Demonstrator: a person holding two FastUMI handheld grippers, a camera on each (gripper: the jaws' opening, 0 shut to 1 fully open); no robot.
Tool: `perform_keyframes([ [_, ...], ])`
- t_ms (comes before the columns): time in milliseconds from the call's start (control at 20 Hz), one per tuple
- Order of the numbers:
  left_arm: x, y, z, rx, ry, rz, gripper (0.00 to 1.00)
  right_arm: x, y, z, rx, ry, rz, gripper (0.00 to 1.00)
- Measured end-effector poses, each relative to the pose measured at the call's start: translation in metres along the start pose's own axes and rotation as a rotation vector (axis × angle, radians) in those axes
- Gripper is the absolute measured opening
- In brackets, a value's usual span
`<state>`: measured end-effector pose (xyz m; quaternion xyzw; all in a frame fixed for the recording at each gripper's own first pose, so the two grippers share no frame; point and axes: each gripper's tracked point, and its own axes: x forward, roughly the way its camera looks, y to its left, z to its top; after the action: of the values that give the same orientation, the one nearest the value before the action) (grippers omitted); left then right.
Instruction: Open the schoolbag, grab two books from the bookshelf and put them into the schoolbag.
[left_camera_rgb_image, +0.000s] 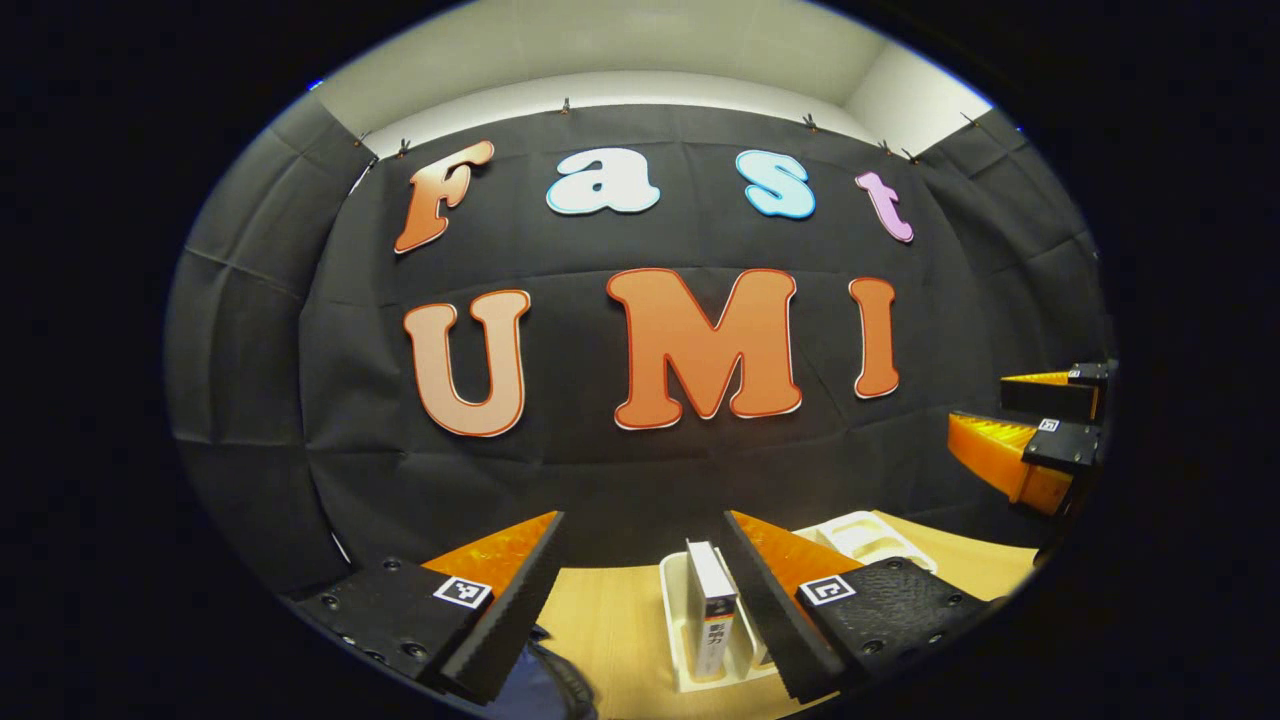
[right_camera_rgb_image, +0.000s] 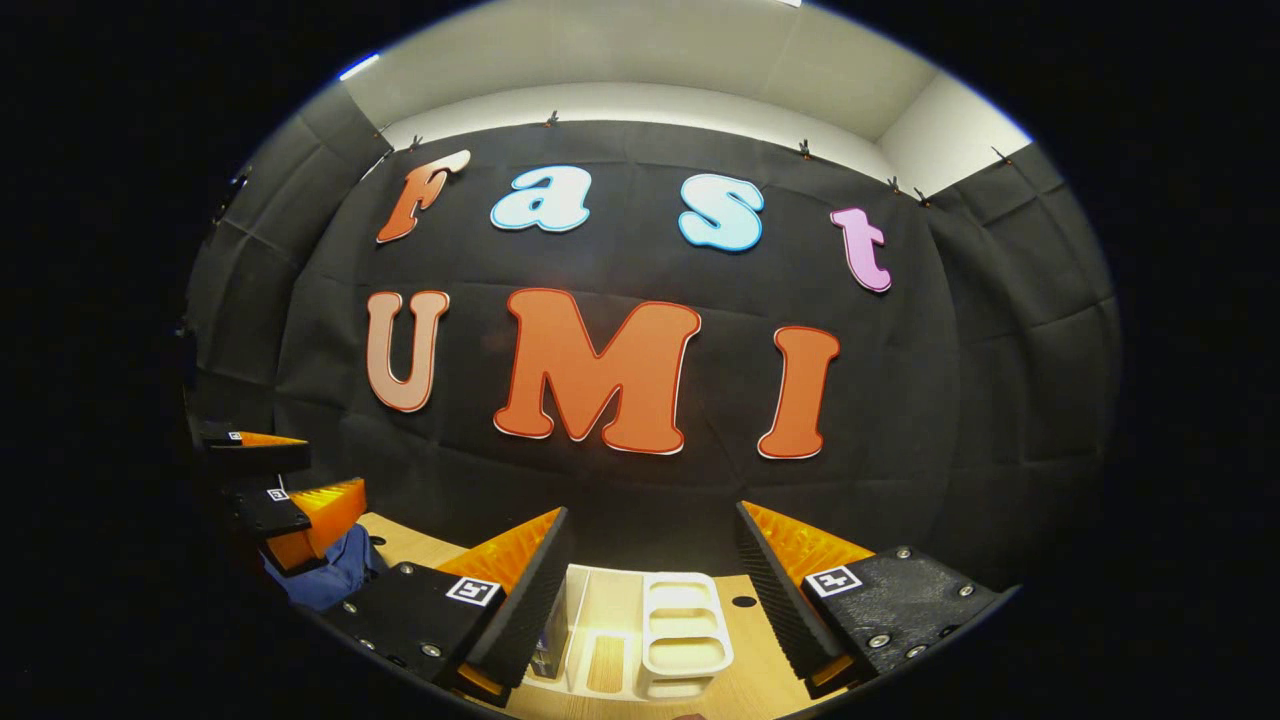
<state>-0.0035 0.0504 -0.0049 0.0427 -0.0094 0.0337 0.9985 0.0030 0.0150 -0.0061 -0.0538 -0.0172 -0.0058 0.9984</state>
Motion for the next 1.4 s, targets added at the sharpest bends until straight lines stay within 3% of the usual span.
perform_keyframes([
  [400, -0.014, 0.041, -0.074, 0.153, 0.164, 0.032, 0.96, 0.001, 0.005, -0.012, -0.009, 0.028, 0.018, 0.94],
  [450, -0.017, 0.046, -0.086, 0.177, 0.193, 0.03, 1.0, 0.001, 0.006, -0.013, -0.009, 0.03, 0.02, 0.94],
  [500, -0.021, 0.051, -0.1, 0.2, 0.23, 0.034, 0.96, 0.0, 0.006, -0.015, -0.01, 0.035, 0.021, 0.94],
  [550, -0.025, 0.055, -0.116, 0.22, 0.269, 0.033, 1.0, 0.0, 0.007, -0.016, -0.009, 0.037, 0.028, 0.94],
  [650, -0.04, 0.069, -0.153, 0.269, 0.391, 0.045, 0.96, -0.002, 0.011, -0.019, -0.004, 0.036, 0.045, 0.95],
  [1000, -0.079, 0.096, -0.232, 0.464, 0.581, 0.034, 0.98, -0.004, 0.008, -0.037, -0.042, 0.093, 0.03, 0.95],
  [1200, -0.102, 0.105, -0.277, 0.659, 0.638, -0.017, 0.97, -0.003, 0.004, -0.044, -0.063, 0.113, 0.013, 0.94],
  [1400, -0.123, 0.108, -0.319, 0.719, 0.712, -0.065, 0.97, -0.001, 0.006, -0.051, -0.087, 0.135, 0.003, 0.95],
])
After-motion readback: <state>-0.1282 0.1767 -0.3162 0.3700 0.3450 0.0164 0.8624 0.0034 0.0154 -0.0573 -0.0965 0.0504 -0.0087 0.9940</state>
